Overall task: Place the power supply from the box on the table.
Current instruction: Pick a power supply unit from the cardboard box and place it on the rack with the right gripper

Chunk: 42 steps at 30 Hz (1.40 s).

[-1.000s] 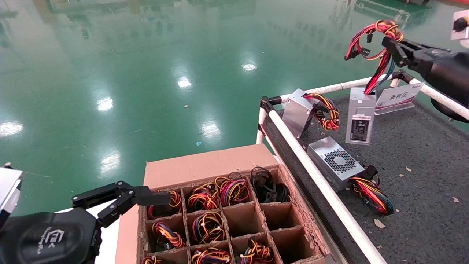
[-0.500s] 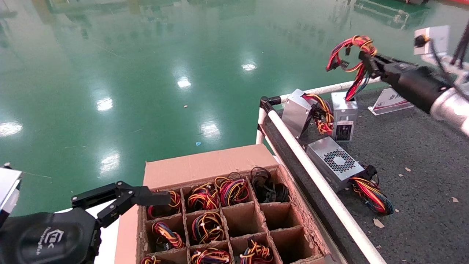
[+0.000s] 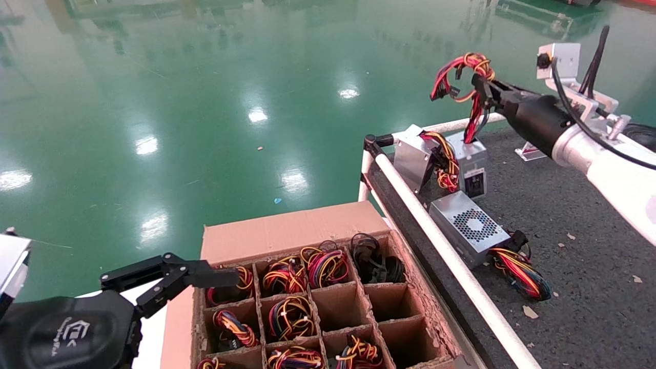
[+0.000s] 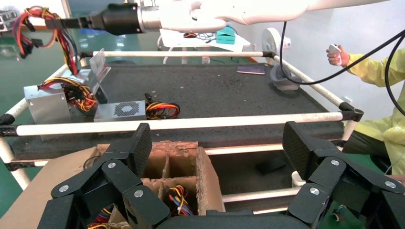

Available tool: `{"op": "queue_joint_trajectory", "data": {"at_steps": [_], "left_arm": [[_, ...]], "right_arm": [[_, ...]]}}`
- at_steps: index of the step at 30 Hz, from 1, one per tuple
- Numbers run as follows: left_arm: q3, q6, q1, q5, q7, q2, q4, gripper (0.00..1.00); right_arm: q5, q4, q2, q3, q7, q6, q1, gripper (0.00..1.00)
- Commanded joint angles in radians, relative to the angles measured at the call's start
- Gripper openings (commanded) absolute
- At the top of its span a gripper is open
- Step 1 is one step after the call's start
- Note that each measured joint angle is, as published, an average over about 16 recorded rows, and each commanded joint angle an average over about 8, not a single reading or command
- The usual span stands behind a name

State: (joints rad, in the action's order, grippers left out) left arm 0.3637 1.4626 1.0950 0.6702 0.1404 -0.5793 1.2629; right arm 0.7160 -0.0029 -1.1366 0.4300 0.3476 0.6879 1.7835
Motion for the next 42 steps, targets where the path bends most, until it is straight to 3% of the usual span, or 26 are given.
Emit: {"op": "queue_joint_trajectory", "data": {"at_steps": [1, 17, 19, 20, 25, 27, 42], "left_arm": [[0.0, 0.0, 0.0, 0.0, 0.0, 0.0, 0.0, 1.0], [0.0, 0.0, 0.0, 0.0, 0.0, 0.0, 0.0, 1.0], [0.0, 0.0, 0.0, 0.0, 0.0, 0.0, 0.0, 1.0], [0.0, 0.0, 0.0, 0.0, 0.0, 0.0, 0.0, 1.0], [0.0, 0.0, 0.0, 0.0, 0.0, 0.0, 0.0, 1.0], [0.0, 0.0, 0.0, 0.0, 0.0, 0.0, 0.0, 1.0], [0.0, 0.0, 0.0, 0.0, 0.0, 0.0, 0.0, 1.0]], "right_arm": [[-0.009, 0.003, -0.008, -0.006, -0.001, -0.008, 0.003, 0.0], [-0.027, -0.019, -0.007, -0.019, 0.014, -0.096, -0.054, 0.0], [-0.028, -0.015, -0.006, -0.019, 0.019, -0.107, -0.058, 0.09], [-0.028, -0.014, -0.005, -0.019, 0.021, -0.112, -0.059, 0.19], [-0.03, -0.006, -0.005, -0.02, 0.028, -0.128, -0.06, 0.81], [-0.03, -0.004, -0.005, -0.02, 0.029, -0.132, -0.06, 0.97], [-0.029, -0.004, -0.005, -0.019, 0.029, -0.131, -0.059, 1.0]]}}
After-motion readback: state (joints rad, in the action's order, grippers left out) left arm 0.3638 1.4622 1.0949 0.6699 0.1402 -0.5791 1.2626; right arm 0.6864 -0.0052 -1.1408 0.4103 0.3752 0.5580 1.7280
